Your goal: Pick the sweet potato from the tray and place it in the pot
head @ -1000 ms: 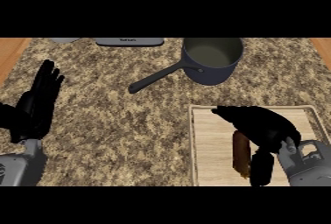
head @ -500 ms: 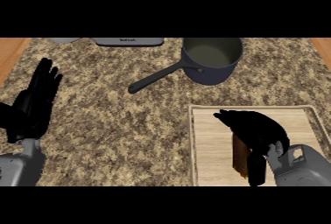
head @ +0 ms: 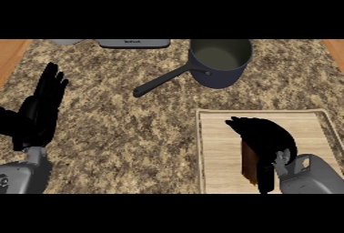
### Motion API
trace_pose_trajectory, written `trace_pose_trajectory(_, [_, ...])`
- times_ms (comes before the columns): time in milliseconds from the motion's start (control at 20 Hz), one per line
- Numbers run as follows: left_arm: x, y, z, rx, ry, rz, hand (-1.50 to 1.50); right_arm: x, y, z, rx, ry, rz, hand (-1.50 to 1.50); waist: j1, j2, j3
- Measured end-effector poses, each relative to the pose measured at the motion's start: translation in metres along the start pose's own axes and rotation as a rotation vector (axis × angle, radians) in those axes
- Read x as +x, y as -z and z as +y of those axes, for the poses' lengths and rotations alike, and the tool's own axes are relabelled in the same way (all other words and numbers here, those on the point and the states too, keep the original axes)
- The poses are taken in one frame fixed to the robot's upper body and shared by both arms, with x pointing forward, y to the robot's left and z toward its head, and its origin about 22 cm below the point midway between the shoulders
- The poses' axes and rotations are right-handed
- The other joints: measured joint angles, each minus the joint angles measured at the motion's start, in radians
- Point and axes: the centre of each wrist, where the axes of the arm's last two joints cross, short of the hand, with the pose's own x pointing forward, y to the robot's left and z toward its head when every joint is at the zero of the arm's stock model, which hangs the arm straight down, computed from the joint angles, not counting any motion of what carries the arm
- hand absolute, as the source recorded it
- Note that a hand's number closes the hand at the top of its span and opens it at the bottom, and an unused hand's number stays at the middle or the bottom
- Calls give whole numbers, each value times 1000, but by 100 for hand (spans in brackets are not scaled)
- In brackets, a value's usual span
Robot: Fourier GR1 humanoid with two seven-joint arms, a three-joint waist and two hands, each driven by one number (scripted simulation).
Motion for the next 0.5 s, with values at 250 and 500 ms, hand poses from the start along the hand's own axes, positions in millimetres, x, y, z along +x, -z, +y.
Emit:
trace_pose_trajectory(250, [3,6,-1,4,-7,-6,0,-8,6,15,0,-16,40,-150,-1,0,0])
trace_pose_trajectory(500, [1,5,5,0,-6,-9,0,-9,25,23,10,-17,57,150,1,0,0])
